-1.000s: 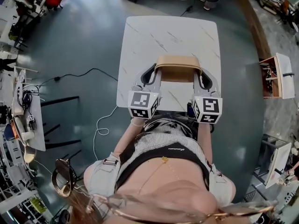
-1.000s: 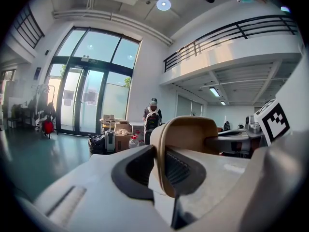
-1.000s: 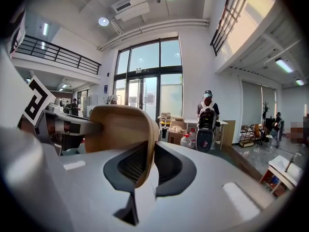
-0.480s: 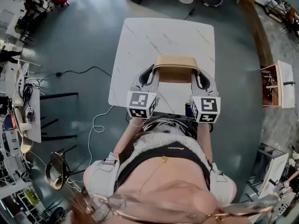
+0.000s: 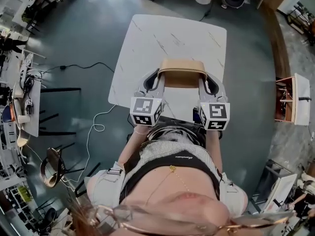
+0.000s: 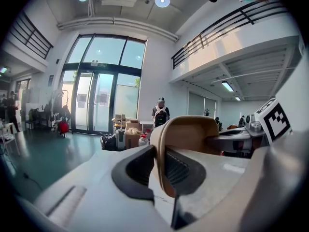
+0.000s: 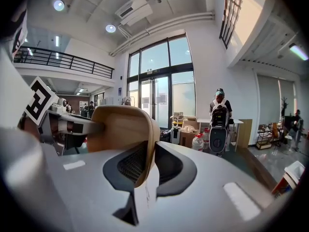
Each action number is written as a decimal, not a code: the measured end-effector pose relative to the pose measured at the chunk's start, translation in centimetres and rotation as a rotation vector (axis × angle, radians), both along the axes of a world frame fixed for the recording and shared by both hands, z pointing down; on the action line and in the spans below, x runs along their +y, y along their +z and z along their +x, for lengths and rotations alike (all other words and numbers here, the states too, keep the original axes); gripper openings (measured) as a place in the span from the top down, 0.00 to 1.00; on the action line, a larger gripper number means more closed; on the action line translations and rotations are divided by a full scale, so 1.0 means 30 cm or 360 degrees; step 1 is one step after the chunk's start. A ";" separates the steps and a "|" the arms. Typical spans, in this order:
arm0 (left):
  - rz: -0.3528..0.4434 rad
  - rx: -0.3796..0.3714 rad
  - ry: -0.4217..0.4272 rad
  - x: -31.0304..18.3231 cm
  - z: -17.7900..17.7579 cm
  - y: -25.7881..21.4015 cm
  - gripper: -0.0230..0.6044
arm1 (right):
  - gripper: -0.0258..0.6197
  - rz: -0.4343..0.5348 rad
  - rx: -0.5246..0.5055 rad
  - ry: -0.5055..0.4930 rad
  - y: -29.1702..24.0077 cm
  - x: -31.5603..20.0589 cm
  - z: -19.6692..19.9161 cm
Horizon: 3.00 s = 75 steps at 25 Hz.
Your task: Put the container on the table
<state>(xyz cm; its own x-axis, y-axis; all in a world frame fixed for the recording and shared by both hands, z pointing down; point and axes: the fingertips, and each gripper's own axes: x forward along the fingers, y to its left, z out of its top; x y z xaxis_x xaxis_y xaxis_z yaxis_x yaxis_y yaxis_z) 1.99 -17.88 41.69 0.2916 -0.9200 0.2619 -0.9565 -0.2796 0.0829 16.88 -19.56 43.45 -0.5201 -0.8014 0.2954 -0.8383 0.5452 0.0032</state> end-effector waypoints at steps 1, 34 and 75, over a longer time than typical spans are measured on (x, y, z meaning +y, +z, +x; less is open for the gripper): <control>-0.0002 0.0004 -0.0016 0.002 -0.001 0.001 0.90 | 0.85 0.0000 0.0000 -0.0016 0.000 -0.003 -0.001; -0.0016 0.0005 0.0221 -0.159 -0.211 -0.002 0.90 | 0.87 -0.0024 -0.0007 0.0252 0.007 -0.100 -0.207; -0.0068 0.0044 0.0282 -0.204 -0.286 0.041 0.90 | 0.86 -0.0081 0.0068 0.0266 0.043 -0.132 -0.283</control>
